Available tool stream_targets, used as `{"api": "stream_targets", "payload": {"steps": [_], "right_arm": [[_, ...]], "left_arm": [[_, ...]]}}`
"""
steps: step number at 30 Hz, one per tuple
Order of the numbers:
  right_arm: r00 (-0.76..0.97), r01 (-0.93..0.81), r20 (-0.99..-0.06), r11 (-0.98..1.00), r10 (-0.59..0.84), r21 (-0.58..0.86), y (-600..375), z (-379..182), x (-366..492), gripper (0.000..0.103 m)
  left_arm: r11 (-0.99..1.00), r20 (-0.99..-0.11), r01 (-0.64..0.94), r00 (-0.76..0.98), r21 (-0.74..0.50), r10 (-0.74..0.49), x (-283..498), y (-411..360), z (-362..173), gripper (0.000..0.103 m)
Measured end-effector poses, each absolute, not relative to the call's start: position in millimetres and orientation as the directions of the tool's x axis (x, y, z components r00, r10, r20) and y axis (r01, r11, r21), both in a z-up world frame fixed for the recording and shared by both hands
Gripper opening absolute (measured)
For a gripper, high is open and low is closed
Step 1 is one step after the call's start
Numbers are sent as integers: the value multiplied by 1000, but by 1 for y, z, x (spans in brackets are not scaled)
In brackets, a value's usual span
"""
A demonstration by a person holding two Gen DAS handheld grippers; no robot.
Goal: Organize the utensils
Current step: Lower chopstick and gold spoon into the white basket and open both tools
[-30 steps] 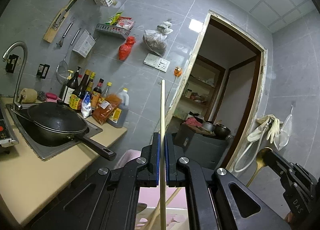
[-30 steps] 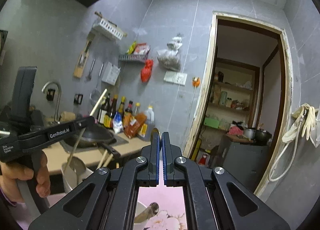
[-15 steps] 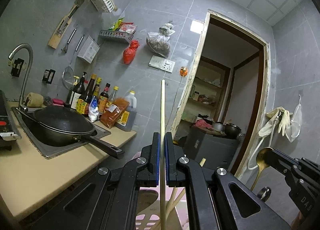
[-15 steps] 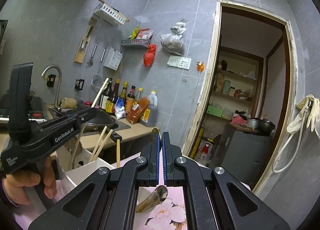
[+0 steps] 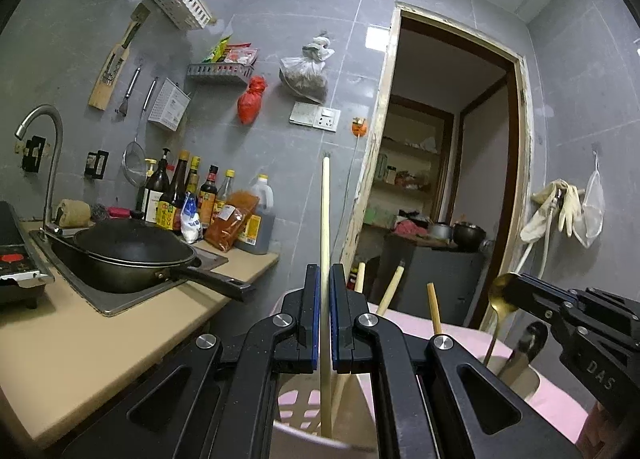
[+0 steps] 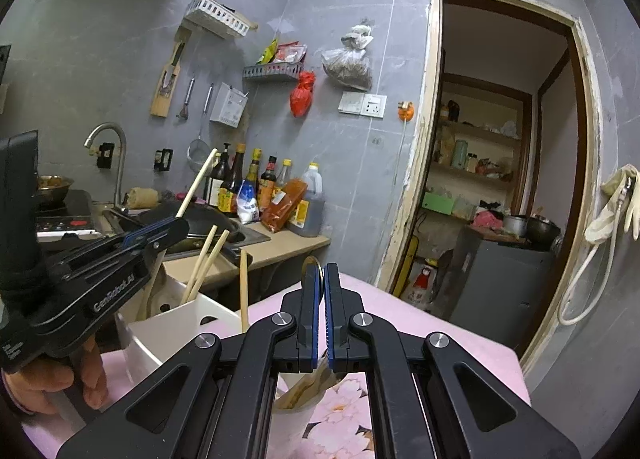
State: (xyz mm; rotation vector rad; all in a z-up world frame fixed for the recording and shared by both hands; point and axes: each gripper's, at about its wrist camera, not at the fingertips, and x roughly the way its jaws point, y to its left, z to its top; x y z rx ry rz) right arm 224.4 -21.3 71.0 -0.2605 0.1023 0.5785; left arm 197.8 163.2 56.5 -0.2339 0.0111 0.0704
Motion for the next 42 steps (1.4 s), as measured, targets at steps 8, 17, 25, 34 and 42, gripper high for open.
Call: {"api": "stream_targets", "payload": {"steps": [8, 17, 25, 34, 42], "right_arm": [[805, -589, -202, 790, 558, -169, -23, 66, 230, 2], [780, -618, -227, 776, 583, -130, -23, 60, 232, 3], [776, -623, -228, 772, 589, -125, -22, 60, 231, 3], [769, -633, -192, 767, 610, -101, -26, 66, 227, 21], [776, -626, -155, 777, 611, -72, -39, 72, 221, 47]], "left_arm": [[979, -52, -38, 998, -202, 28, 189, 163, 53, 3], [983, -93, 7, 995, -182, -25, 182, 164, 53, 3], [978, -95, 46, 993, -205, -67, 177, 173, 54, 3], [974, -104, 83, 989, -210, -106, 168, 176, 61, 3], [976, -127, 95, 985, -195, -121, 169, 167, 61, 4]]}}
